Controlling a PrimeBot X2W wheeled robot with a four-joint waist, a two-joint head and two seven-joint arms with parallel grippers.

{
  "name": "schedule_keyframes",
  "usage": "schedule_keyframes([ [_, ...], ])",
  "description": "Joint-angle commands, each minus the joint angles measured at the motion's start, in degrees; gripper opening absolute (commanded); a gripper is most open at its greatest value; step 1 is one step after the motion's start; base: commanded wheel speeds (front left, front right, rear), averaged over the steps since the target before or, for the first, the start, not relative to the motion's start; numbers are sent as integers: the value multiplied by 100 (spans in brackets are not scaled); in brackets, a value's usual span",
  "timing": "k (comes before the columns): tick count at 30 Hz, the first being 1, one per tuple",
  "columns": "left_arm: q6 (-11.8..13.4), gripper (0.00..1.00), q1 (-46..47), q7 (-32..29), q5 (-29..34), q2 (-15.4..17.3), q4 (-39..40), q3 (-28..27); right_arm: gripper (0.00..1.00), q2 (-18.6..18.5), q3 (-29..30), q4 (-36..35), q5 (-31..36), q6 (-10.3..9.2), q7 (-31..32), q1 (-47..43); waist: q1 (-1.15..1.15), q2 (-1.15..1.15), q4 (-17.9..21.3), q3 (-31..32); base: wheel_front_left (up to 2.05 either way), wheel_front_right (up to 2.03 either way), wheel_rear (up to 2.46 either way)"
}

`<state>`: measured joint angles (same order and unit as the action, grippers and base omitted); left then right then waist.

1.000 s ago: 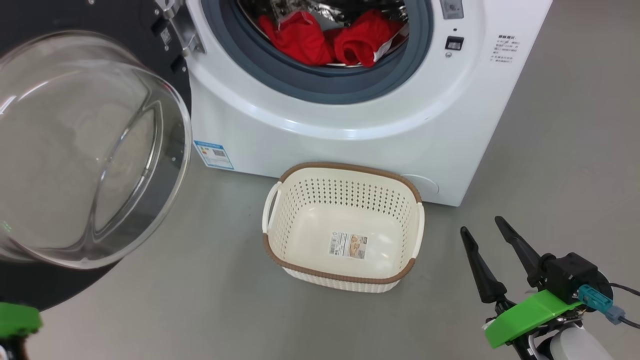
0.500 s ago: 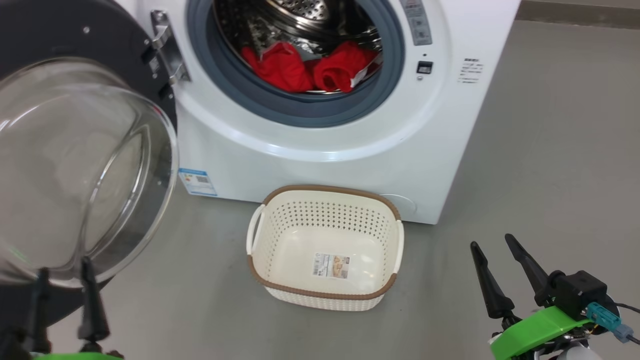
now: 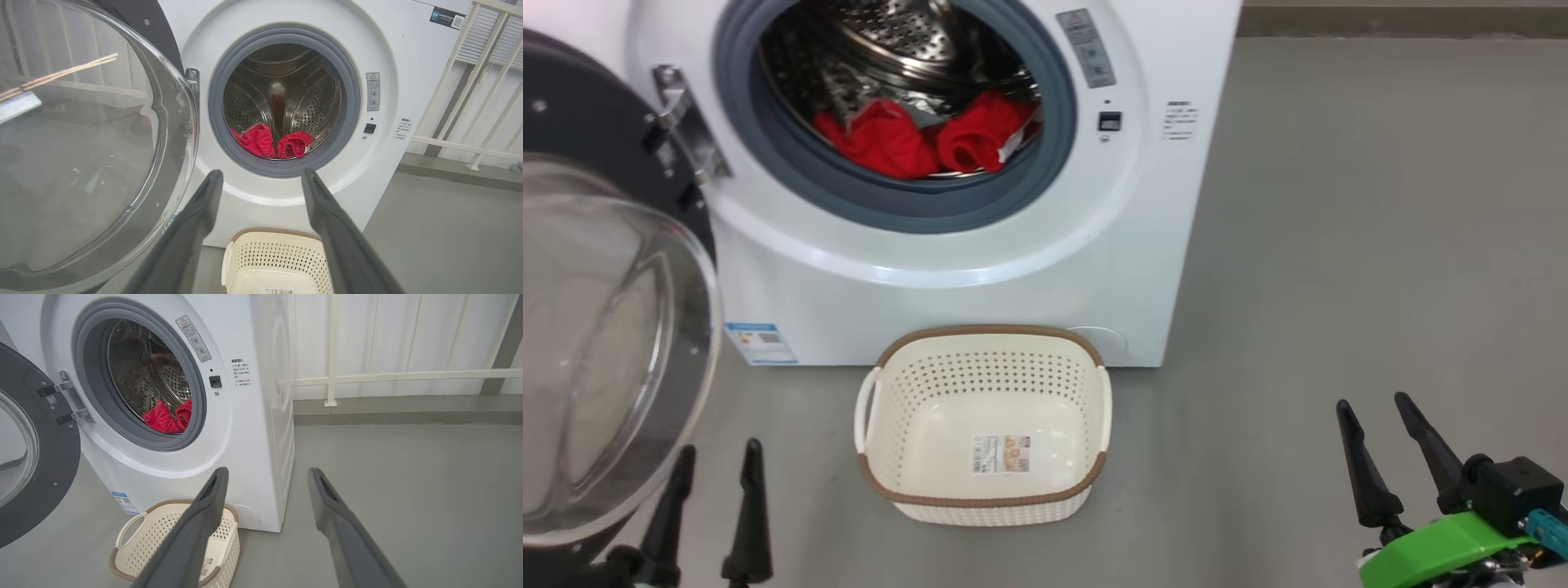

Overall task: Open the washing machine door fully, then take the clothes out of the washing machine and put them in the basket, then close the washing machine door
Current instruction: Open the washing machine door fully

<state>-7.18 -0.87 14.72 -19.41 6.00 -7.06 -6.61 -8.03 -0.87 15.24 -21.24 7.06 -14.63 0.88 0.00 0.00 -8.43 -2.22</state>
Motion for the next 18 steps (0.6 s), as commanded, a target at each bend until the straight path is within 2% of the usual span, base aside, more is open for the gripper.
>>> schedule_keyframes([
  [1, -30, 100, 23, 28, -39, 114, 164, -135, 100, -77, -90, -154, -19, 43, -37, -31, 0, 0, 211, 35, 0, 0, 0],
  [9, -31, 100, -54, 28, -199, 94, 208, 233, 100, -114, 30, -183, -27, 43, -37, -83, 0, 0, 680, -4, 0, 0, 0],
  [18, -31, 100, 39, 28, -281, 62, 159, 435, 100, -97, 158, -252, -21, 43, -37, -144, 0, 0, 873, -44, 0, 0, 0],
])
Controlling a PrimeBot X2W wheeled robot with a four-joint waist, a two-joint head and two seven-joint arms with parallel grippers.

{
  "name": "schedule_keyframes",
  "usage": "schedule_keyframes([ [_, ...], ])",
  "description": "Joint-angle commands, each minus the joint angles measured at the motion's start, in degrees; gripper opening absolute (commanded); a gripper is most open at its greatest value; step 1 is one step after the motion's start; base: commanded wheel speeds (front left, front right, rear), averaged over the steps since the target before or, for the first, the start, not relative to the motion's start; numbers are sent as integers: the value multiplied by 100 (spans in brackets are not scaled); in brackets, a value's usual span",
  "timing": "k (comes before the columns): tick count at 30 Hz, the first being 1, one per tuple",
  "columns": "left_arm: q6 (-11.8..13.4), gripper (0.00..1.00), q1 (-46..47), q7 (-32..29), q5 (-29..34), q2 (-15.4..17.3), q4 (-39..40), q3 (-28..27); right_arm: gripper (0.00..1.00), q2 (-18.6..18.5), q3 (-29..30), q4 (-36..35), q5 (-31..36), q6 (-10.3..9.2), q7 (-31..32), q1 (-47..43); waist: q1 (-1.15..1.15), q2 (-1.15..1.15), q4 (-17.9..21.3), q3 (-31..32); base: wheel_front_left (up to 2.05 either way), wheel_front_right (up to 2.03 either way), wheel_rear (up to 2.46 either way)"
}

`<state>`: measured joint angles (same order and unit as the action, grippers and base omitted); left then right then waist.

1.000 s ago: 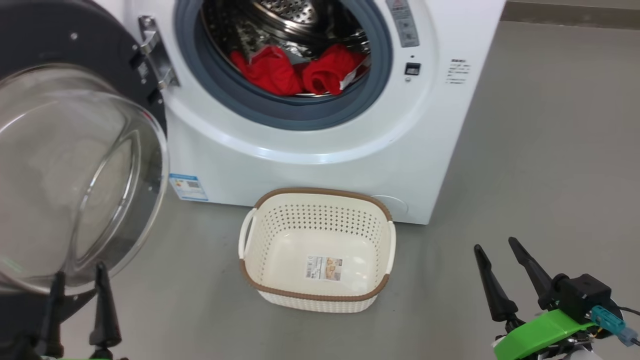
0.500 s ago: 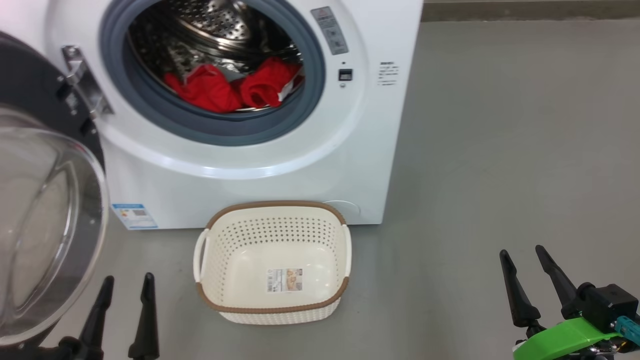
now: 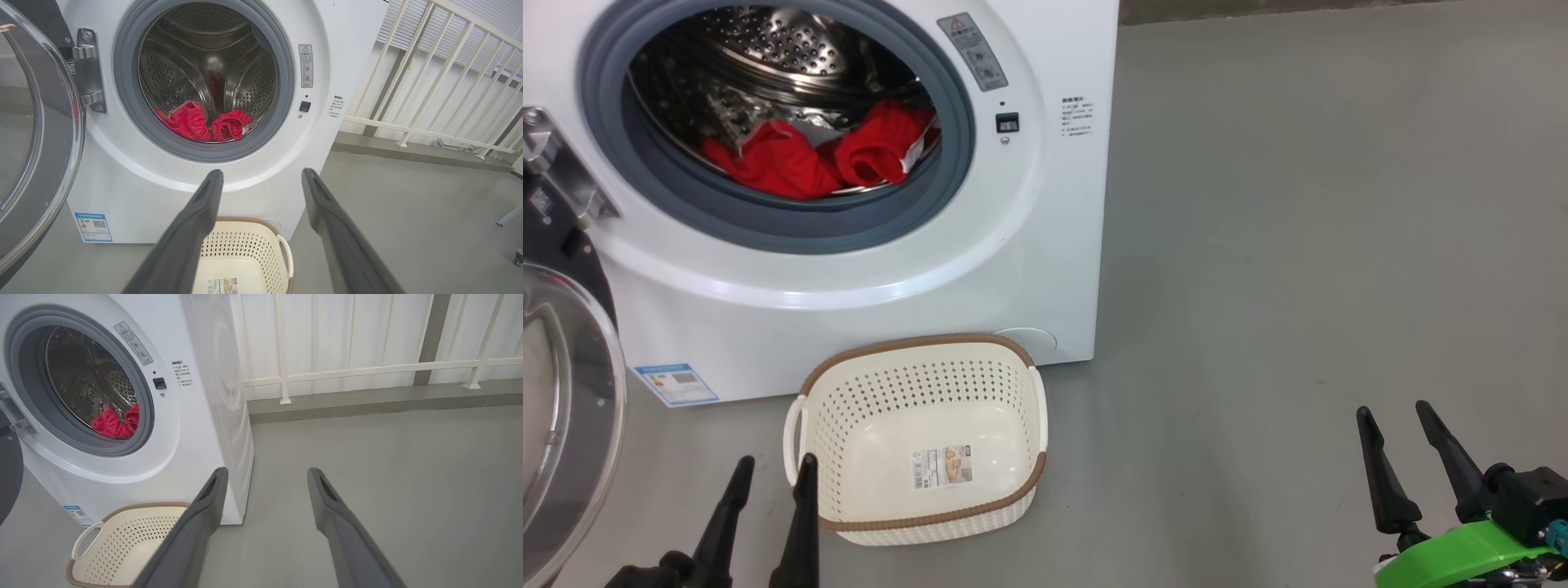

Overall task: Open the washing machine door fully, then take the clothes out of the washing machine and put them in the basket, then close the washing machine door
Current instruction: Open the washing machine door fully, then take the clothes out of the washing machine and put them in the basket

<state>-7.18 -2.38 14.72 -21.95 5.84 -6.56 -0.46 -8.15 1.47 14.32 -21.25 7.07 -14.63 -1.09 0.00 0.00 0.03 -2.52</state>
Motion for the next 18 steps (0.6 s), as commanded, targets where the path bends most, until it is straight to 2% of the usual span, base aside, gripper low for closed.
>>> schedule_keyframes([
  [1, -31, 100, 196, 28, -30, 79, 107, -186, 100, -80, -71, -164, -19, 42, -37, 57, 0, 0, 37, -18, 0, 0, 0],
  [18, -31, 100, 272, 28, -204, 180, 65, -126, 100, -48, -74, -202, 17, 42, -37, 113, 0, 0, -17, -83, 0, 0, 0],
])
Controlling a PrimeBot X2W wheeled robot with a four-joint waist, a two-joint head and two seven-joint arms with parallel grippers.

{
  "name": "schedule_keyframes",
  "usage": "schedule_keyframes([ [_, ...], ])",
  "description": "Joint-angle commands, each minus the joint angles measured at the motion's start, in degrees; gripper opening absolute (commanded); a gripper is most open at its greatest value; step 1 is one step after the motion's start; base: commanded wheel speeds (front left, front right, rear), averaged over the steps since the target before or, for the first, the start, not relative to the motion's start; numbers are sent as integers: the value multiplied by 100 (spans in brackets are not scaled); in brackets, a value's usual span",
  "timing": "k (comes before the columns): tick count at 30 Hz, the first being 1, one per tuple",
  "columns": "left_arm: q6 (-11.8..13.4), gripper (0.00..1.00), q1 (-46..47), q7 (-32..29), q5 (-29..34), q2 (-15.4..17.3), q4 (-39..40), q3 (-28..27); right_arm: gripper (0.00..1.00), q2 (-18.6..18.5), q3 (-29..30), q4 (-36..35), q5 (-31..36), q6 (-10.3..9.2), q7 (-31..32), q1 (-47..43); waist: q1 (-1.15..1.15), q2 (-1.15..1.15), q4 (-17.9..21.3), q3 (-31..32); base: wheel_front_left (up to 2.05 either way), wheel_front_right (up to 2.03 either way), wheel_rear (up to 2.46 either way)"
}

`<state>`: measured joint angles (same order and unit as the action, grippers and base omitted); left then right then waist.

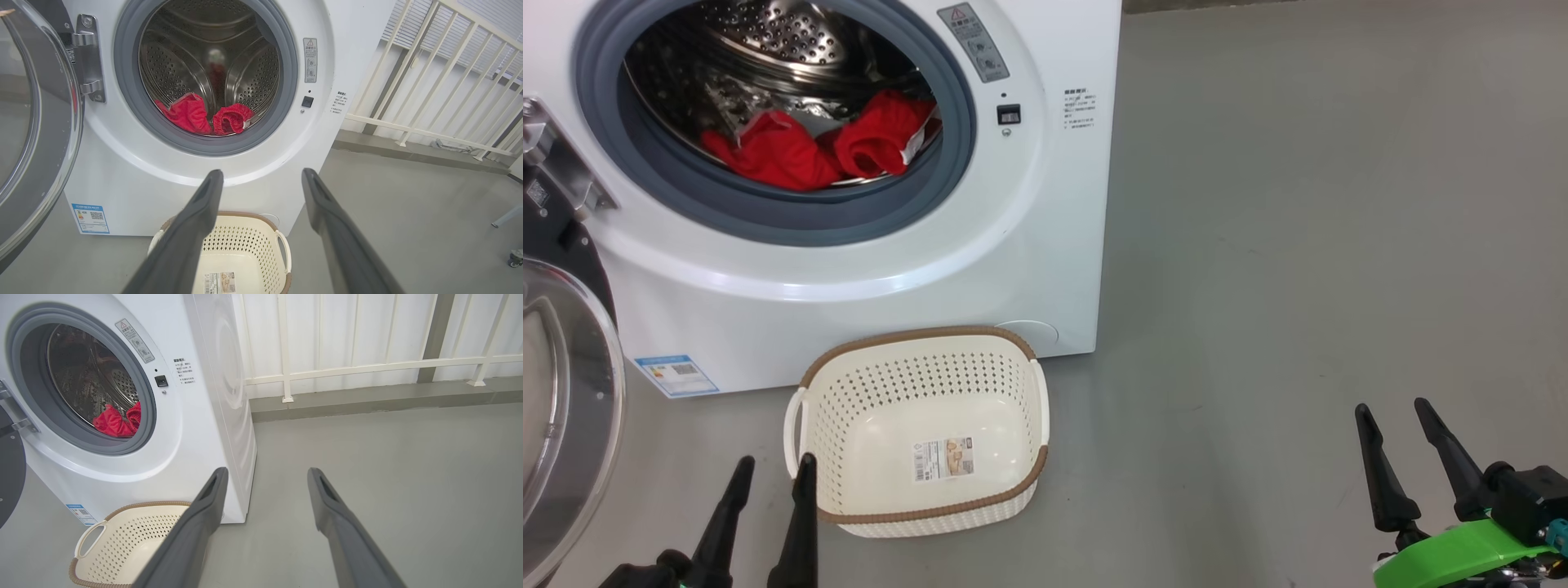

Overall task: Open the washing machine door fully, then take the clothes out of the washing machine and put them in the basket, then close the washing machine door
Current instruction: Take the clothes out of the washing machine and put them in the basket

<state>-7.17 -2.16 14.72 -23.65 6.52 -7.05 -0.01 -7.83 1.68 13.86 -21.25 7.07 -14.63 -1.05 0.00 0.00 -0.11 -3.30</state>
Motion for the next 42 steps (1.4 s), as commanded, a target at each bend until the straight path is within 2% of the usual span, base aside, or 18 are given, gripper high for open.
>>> schedule_keyframes([
  [1, -32, 100, 261, 28, -70, 126, 120, -153, 100, -78, -100, -155, 18, 42, -37, 117, 0, 0, -5, -15, 12, -19, 8],
  [30, -32, 100, 502, 28, -87, 194, 43, -151, 100, -25, -238, -156, 56, 42, -37, 292, 0, 0, -83, -167, 85, -86, 2],
  [42, -32, 100, 552, 28, 63, 155, -47, -157, 100, -34, -257, -139, 31, 42, -37, 302, 0, 0, -83, -210, 15, -15, 0],
])
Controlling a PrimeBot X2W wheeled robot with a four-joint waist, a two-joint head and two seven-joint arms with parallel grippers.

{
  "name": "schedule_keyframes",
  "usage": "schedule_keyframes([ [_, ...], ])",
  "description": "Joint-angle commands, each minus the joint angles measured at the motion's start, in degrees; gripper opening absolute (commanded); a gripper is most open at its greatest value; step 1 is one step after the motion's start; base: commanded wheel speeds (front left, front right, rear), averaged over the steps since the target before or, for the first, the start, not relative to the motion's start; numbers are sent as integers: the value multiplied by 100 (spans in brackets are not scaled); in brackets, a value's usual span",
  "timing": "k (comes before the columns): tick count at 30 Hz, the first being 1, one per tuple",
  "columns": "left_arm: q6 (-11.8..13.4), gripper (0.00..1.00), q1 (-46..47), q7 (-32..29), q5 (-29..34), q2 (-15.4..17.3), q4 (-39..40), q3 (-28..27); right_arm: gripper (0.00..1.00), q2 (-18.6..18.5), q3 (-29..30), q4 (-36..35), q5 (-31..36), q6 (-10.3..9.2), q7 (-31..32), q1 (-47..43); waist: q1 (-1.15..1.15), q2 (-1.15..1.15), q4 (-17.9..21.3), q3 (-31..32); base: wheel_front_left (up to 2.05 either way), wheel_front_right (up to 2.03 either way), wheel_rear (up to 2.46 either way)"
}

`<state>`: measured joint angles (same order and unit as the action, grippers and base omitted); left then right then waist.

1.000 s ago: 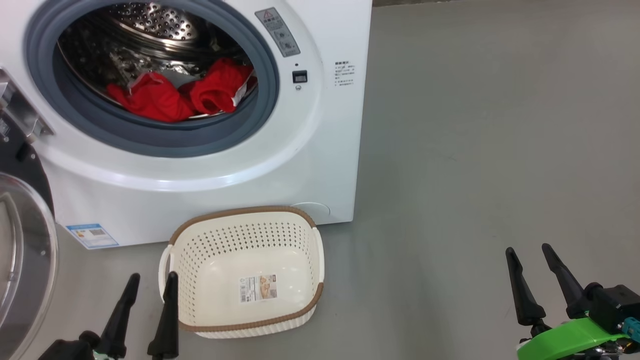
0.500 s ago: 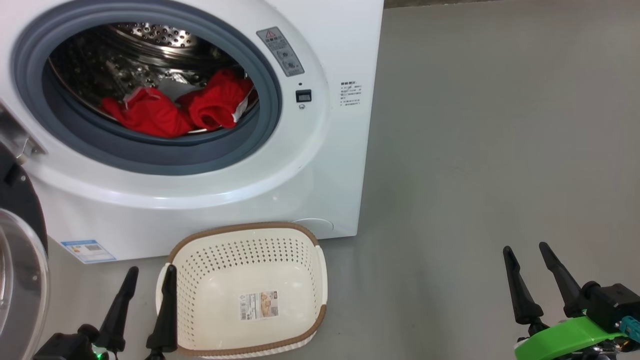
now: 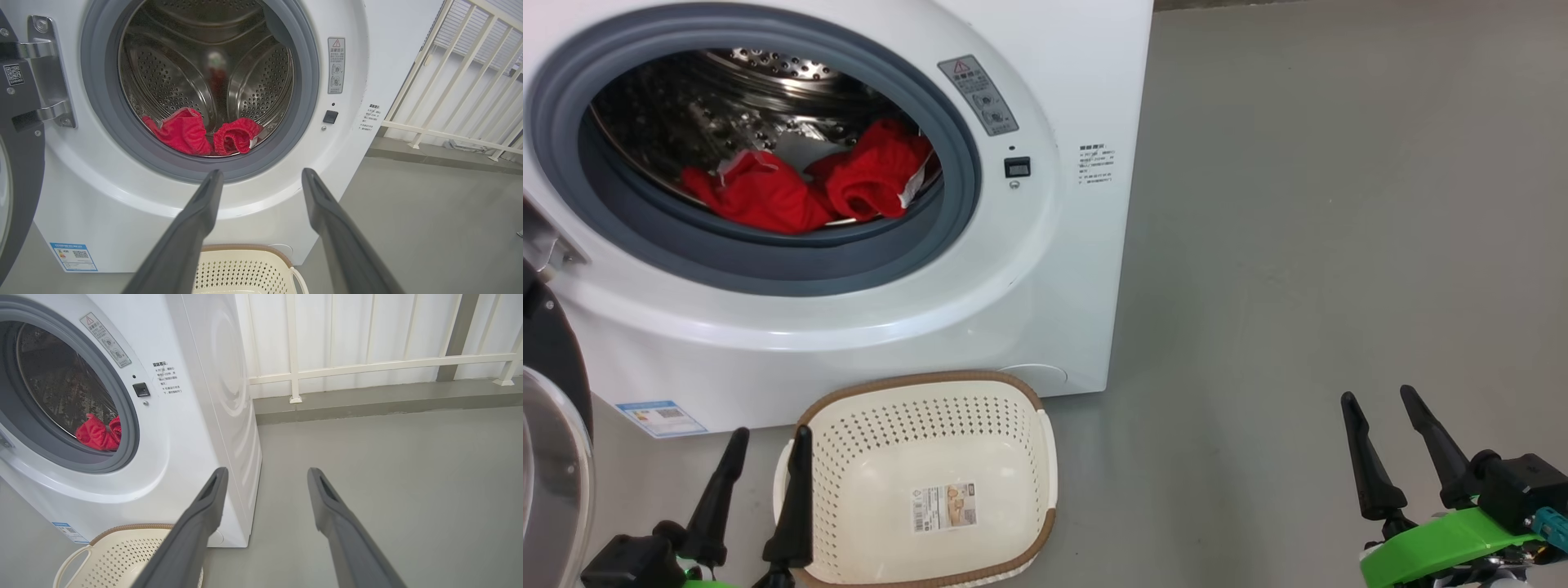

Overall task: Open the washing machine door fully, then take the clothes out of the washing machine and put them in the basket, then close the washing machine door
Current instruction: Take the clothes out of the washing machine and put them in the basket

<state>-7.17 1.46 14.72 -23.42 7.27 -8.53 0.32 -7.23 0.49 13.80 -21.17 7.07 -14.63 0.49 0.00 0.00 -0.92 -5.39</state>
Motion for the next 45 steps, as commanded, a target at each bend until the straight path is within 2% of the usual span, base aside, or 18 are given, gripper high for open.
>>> schedule_keyframes([
  [1, -32, 100, 187, 28, 37, 77, 97, -188, 100, -95, -135, -132, 20, 42, -37, 148, 0, 0, -4, -2, 0, 0, 0],
  [9, -32, 100, 205, 28, 15, 84, 49, -104, 100, -82, -167, -141, 15, 42, -37, 161, 0, 0, -14, -78, 0, 0, 0],
  [14, -32, 100, 547, 28, 65, 59, -137, -27, 100, -65, -195, -182, 7, 42, -37, 274, 0, 0, -6, -316, 0, 0, 0],
  [21, -32, 100, 1630, 28, 340, -54, -819, -201, 100, -14, -162, -256, 9, 42, -37, 512, 0, 0, 187, -897, 0, 0, 0],
  [25, -32, 100, 2703, 28, 409, -62, -1582, -276, 100, 58, -128, -304, 8, 42, -37, 739, 0, 0, 407, -1419, 0, 0, 0],
  [34, -32, 100, 4426, 28, 133, 348, -2678, -333, 100, 223, -172, -420, -15, 42, -37, 1221, 0, 0, 870, -2307, 0, 0, 0],
  [41, -32, 100, 5287, 28, 72, 755, -3427, -261, 100, 306, -142, -473, -42, 42, -37, 1425, 0, 0, 1087, -2663, 0, 0, 0],
  [45, -32, 100, 5578, 28, 76, 878, -3669, -243, 100, 327, -163, -477, -48, 42, -37, 1487, 0, 0, 1150, -2764, 0, 0, 0],
])
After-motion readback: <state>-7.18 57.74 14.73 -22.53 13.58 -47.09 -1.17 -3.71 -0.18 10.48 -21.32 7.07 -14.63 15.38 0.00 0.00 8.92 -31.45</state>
